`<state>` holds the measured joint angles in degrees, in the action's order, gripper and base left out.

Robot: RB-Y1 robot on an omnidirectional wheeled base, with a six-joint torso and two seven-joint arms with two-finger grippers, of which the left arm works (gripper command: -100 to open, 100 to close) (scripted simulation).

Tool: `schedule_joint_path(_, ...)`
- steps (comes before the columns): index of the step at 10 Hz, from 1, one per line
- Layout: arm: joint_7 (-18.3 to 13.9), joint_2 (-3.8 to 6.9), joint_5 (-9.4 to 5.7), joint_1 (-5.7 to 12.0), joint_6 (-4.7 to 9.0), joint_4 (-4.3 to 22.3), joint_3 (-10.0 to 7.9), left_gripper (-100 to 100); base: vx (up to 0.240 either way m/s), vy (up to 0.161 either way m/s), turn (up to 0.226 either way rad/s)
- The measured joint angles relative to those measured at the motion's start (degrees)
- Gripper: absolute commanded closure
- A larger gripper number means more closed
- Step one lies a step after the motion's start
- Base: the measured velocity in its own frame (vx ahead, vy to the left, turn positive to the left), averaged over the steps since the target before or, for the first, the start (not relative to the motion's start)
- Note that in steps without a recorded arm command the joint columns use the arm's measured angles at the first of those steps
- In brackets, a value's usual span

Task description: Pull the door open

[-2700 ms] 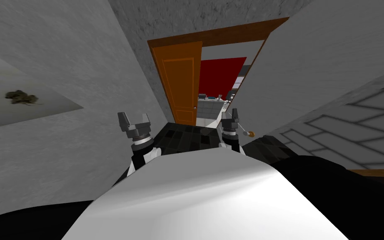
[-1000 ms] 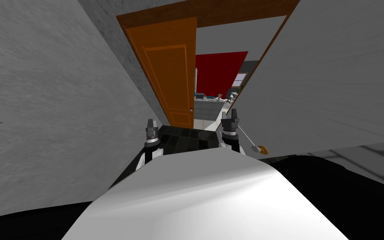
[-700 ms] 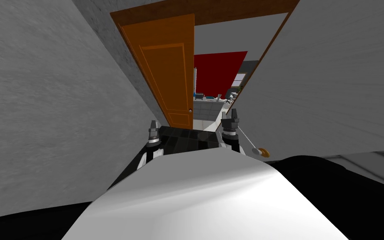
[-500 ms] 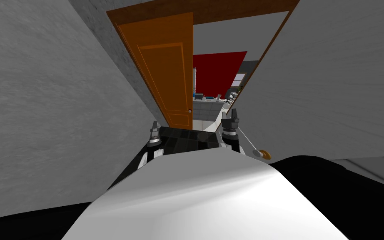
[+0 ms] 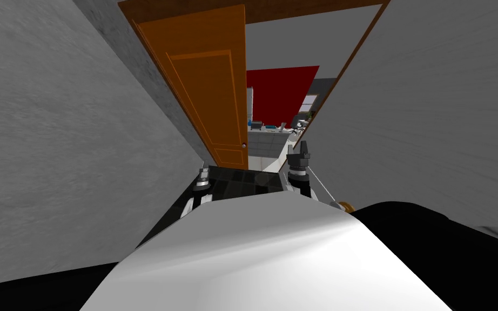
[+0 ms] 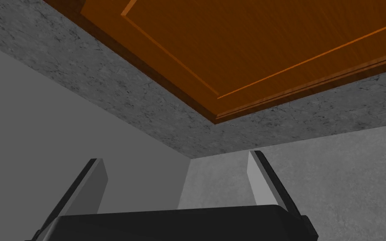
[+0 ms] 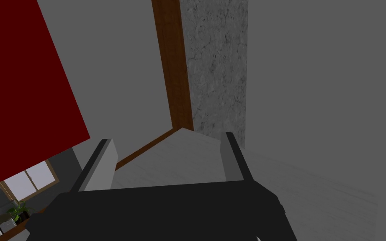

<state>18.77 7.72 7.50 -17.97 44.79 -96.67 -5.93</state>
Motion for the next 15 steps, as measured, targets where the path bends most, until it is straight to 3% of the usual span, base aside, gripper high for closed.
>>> schedule_joint_path(15, 17.18, 3.02, 6.50, 5.12, 4.55, 21.45, -1.27, -100, 0.104, -0.071, -0.021)
